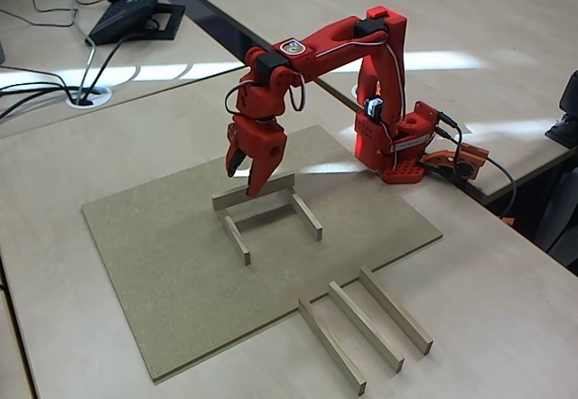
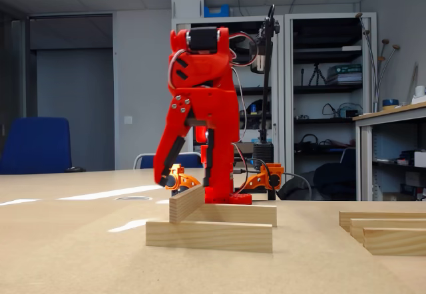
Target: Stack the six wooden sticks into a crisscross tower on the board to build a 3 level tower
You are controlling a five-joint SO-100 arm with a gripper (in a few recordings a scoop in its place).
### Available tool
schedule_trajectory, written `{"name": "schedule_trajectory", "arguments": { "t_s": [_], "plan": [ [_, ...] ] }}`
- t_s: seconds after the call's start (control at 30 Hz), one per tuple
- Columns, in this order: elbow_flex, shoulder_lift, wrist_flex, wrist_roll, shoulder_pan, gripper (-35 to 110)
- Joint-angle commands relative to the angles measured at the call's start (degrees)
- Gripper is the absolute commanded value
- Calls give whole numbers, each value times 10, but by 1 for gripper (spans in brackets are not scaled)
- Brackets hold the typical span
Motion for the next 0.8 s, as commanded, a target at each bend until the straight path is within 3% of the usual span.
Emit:
{"name": "schedule_trajectory", "arguments": {
  "t_s": [0.0,0.23,0.47,0.77],
  "plan": [
    [-60,52,66,25,-47,30],
    [-137,75,147,117,-216,29],
    [-111,60,99,126,-369,19],
    [-115,8,50,-65,-457,10]
  ]
}}
